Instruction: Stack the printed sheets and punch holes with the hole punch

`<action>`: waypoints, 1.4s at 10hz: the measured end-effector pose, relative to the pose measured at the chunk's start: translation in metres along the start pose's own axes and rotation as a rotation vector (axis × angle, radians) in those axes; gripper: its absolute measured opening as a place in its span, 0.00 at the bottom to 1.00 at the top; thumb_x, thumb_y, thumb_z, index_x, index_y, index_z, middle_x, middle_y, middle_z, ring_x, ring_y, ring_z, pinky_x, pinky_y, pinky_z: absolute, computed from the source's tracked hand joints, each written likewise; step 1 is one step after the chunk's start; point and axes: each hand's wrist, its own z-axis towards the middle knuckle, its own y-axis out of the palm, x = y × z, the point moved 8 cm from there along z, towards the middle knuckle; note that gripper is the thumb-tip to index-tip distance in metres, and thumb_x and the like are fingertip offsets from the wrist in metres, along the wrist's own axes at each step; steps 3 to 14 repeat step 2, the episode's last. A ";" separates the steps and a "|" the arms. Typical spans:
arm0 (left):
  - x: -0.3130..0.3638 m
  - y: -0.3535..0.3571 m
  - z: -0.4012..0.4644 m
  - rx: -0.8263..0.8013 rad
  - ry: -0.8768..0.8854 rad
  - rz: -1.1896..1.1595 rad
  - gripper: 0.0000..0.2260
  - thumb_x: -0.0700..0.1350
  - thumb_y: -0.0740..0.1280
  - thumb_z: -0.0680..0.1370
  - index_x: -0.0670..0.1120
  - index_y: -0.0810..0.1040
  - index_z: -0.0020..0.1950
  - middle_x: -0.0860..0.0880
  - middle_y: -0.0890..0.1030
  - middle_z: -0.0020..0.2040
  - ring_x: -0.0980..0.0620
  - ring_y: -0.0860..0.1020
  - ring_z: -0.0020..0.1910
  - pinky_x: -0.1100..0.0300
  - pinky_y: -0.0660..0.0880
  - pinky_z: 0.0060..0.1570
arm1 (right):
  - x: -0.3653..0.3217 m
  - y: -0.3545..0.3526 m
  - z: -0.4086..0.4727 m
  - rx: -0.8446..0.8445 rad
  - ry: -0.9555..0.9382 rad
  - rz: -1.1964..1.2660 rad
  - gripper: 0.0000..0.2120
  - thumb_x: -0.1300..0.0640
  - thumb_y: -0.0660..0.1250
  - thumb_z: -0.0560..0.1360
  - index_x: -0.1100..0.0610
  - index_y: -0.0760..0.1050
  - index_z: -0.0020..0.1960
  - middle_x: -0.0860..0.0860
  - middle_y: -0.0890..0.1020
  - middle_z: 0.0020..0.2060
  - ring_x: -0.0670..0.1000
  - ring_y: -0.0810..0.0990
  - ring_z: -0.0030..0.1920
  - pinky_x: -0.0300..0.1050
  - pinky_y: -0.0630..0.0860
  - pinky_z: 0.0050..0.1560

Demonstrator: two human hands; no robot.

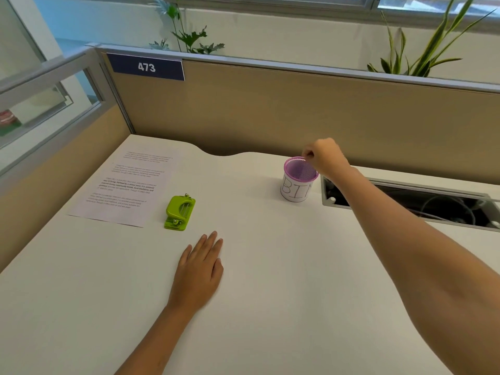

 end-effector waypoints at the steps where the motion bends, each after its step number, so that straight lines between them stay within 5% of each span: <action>1: 0.000 -0.001 -0.001 0.014 0.014 -0.013 0.26 0.51 0.45 0.77 0.48 0.67 0.72 0.51 0.64 0.75 0.51 0.61 0.74 0.49 0.59 0.71 | 0.004 -0.010 -0.009 0.167 0.038 0.067 0.06 0.64 0.64 0.71 0.62 0.71 0.36 0.56 0.77 0.34 0.59 0.73 0.37 0.47 0.70 0.33; 2: 0.000 0.000 -0.001 0.000 0.007 -0.015 0.26 0.51 0.44 0.77 0.48 0.66 0.72 0.51 0.63 0.75 0.50 0.60 0.75 0.49 0.59 0.71 | 0.012 -0.020 -0.034 0.407 0.069 0.120 0.12 0.64 0.62 0.70 0.58 0.61 0.31 0.55 0.67 0.28 0.56 0.64 0.31 0.44 0.58 0.29; 14: 0.000 0.000 -0.001 0.000 0.007 -0.015 0.26 0.51 0.44 0.77 0.48 0.66 0.72 0.51 0.63 0.75 0.50 0.60 0.75 0.49 0.59 0.71 | 0.012 -0.020 -0.034 0.407 0.069 0.120 0.12 0.64 0.62 0.70 0.58 0.61 0.31 0.55 0.67 0.28 0.56 0.64 0.31 0.44 0.58 0.29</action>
